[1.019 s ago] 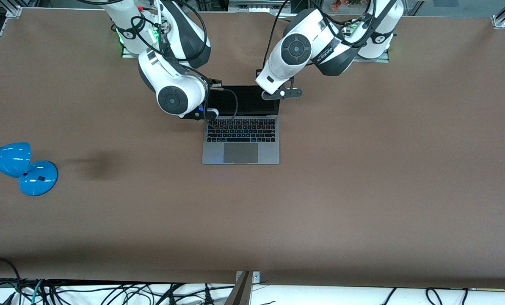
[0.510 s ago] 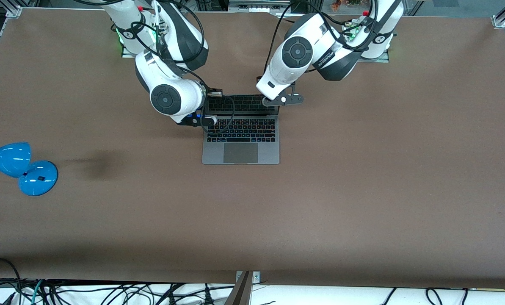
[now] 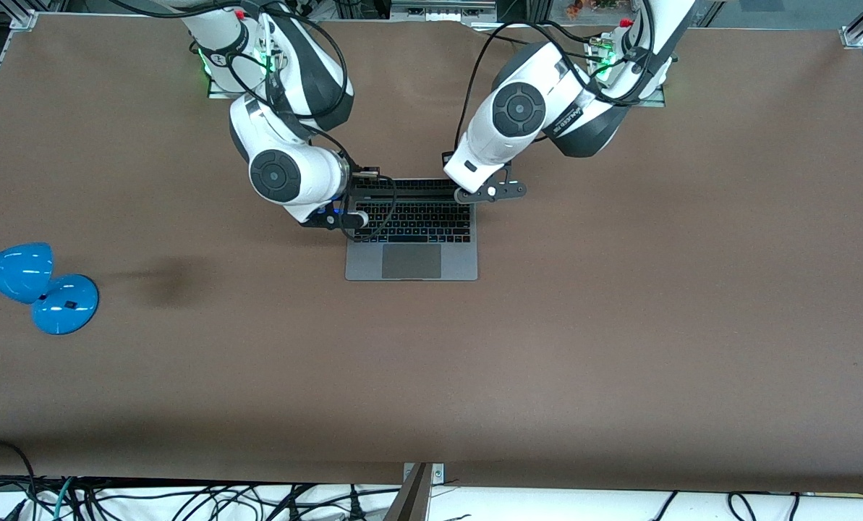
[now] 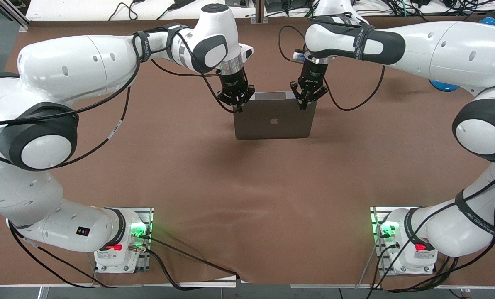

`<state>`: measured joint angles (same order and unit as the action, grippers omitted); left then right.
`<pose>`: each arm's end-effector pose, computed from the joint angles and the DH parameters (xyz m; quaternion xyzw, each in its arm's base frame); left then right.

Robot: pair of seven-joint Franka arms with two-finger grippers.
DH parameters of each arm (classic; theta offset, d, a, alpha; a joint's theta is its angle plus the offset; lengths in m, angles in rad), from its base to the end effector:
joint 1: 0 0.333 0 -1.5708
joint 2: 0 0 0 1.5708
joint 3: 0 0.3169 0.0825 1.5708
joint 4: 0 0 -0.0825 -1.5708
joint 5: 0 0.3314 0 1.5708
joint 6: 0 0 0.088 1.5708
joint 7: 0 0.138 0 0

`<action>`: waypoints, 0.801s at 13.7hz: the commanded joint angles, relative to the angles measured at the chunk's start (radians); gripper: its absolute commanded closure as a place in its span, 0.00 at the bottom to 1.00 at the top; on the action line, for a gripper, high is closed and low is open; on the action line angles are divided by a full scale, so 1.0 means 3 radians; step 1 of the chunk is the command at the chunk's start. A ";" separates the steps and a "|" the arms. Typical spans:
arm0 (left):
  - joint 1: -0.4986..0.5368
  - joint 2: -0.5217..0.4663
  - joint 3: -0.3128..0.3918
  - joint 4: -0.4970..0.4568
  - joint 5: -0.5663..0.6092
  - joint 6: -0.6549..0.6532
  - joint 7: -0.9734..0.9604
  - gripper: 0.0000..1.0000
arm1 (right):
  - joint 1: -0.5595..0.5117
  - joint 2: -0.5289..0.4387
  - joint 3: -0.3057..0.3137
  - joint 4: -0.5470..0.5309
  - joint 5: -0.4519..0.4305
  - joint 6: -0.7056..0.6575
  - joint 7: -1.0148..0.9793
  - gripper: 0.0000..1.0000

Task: Close laptop with both arms from behind
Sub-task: 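Push the screen forward with both grippers, tilting it toward the keyboard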

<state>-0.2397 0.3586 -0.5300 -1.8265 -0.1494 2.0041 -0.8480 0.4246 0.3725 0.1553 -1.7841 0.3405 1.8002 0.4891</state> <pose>0.4131 -0.3912 0.3545 0.9822 0.0821 -0.1590 0.0576 0.4442 0.3297 0.3335 -0.9672 0.0232 0.2430 0.0698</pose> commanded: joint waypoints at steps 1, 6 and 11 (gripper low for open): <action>-0.0009 0.0108 0.0038 0.0162 0.0160 -0.0023 -0.0042 1.00 | -0.0019 0.0042 -0.0001 0.0016 -0.0041 0.0043 -0.0066 0.89; -0.0009 0.0323 0.0084 0.0366 0.0242 -0.0023 -0.0047 1.00 | -0.0019 0.0067 -0.0032 0.0016 -0.0036 0.0166 -0.0172 0.89; -0.0014 0.0466 0.0136 0.0515 0.0268 -0.0018 -0.0047 1.00 | -0.0019 0.0129 -0.0068 0.0016 -0.0036 0.0268 -0.0239 0.89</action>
<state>-0.2397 0.4610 -0.4923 -1.7247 -0.1096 2.0041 -0.8480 0.4215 0.3990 0.1327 -1.7842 0.3401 1.8590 0.4441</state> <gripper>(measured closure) 0.991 0.890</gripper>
